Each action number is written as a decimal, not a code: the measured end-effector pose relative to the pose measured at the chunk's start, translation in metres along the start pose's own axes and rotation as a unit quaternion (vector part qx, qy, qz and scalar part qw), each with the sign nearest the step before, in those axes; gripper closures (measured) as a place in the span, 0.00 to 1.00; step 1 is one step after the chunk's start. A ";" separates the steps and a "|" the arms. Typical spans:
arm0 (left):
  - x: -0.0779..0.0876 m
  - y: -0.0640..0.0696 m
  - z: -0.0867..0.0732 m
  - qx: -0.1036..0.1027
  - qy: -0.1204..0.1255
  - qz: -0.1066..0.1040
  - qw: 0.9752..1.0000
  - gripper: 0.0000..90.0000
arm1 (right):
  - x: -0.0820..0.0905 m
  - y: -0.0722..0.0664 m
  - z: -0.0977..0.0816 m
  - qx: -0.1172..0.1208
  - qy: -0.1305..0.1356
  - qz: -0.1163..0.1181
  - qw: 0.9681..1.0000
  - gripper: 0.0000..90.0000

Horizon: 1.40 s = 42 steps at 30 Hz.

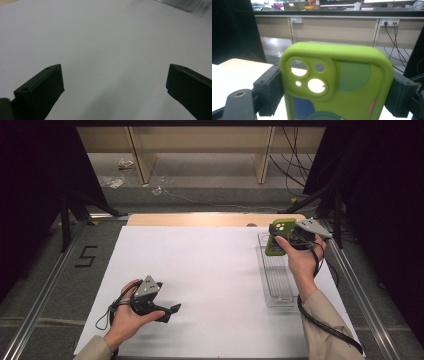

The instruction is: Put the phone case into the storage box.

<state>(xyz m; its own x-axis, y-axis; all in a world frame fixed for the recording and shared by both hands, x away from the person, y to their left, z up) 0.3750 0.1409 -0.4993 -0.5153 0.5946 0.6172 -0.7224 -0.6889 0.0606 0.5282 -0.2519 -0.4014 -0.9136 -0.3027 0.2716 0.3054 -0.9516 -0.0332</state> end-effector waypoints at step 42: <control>0.000 0.000 0.000 0.001 0.001 0.001 1.000 0.01 | -0.017 0.001 0.006 -0.001 0.000 -0.006 1.000 0.20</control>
<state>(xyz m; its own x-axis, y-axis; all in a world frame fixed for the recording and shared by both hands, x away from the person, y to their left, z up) 0.3752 0.1407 -0.4994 -0.5169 0.5943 0.6161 -0.7209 -0.6903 0.0609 0.5457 -0.2476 -0.4004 -0.9171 -0.2907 0.2727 0.2935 -0.9554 -0.0313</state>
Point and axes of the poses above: each handheld gripper's, and its own axes: x roughly backward along the jaws, z roughly out of its top, y roughly to its right, the point moved 6 cm from there along -x, roughly forward along the jaws, and after that the axes turned 3 degrees about -y, right-handed, at the moved point
